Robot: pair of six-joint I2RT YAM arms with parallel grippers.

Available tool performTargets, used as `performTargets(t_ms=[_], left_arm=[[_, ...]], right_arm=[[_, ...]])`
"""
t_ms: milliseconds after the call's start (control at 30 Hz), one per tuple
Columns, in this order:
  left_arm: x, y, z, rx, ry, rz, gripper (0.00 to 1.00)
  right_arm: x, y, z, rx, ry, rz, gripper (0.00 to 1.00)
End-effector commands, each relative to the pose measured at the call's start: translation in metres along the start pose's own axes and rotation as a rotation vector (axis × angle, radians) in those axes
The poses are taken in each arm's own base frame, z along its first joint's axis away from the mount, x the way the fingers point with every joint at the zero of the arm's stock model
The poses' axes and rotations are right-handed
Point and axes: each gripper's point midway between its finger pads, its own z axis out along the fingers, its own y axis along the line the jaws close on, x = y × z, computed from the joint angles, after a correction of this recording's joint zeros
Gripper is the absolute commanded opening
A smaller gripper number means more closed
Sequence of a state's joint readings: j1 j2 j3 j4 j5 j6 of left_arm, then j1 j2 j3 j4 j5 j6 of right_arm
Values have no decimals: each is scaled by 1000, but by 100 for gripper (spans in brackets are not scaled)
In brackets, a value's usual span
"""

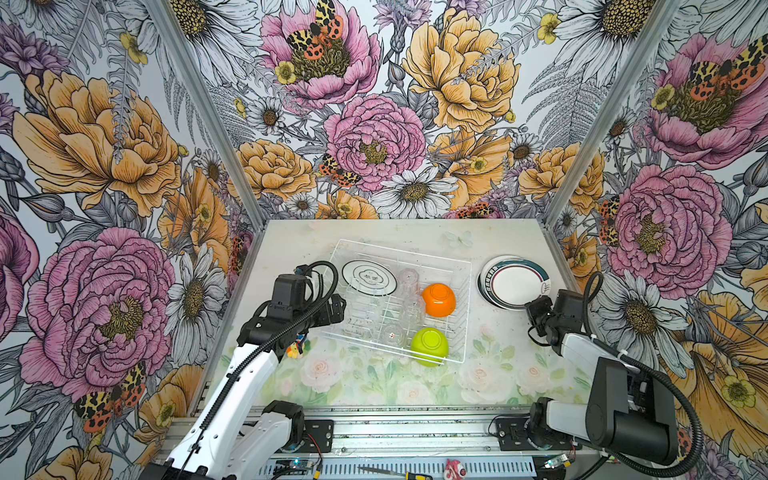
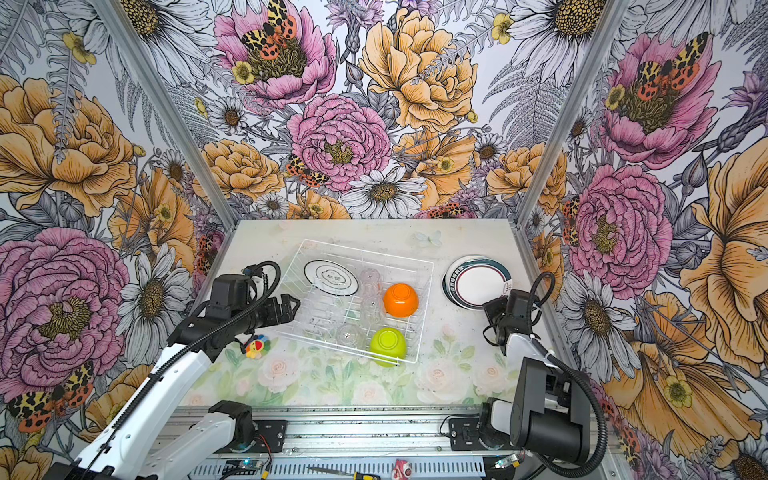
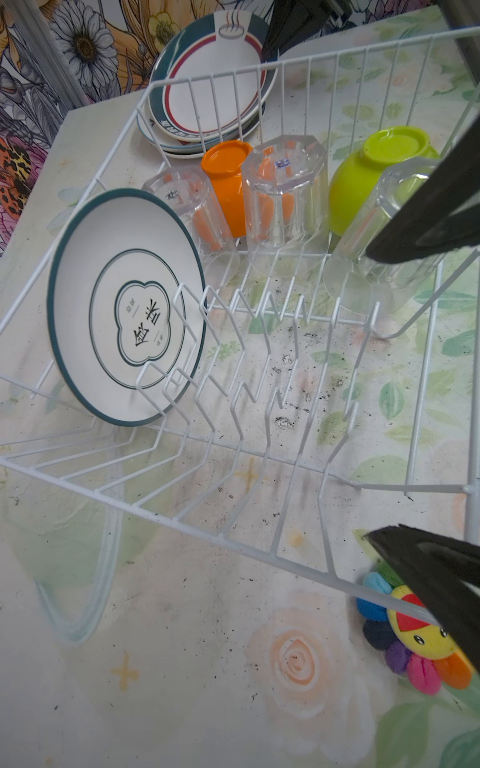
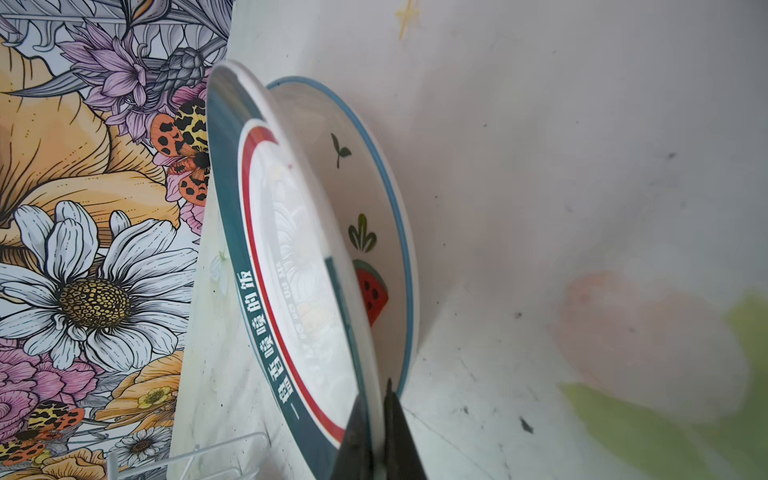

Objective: Unload the mixed dishes from the dish rack
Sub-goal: 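Lower the green-and-red rimmed plate onto the watermelon plate stack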

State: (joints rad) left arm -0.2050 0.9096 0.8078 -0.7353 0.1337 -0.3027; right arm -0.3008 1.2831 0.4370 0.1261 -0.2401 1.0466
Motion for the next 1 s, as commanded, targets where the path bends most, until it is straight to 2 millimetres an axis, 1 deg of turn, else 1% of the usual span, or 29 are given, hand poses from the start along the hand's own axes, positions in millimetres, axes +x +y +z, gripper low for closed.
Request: performTargets(t_ms=[0, 233, 400, 533, 700, 900, 967], left_arm=[[-2, -2, 0, 23, -14, 8, 99], [-2, -3, 1, 28, -12, 8, 99], [-2, -3, 1, 28, -14, 6, 99], [-1, -3, 1, 30, -10, 5, 99], [-2, -4, 0, 32, -17, 7, 99], [-2, -4, -1, 35, -15, 9, 99], [-2, -4, -1, 36, -18, 11, 99]], right_arm=[[-13, 14, 2, -31, -35, -36, 0], [-7, 12, 15, -30, 13, -16, 0], [3, 12, 21, -36, 59, -22, 0], [11, 7, 23, -20, 78, -17, 0], [19, 8, 22, -25, 97, -15, 0], [19, 8, 19, -22, 91, -13, 0], [19, 11, 17, -33, 92, -7, 9]])
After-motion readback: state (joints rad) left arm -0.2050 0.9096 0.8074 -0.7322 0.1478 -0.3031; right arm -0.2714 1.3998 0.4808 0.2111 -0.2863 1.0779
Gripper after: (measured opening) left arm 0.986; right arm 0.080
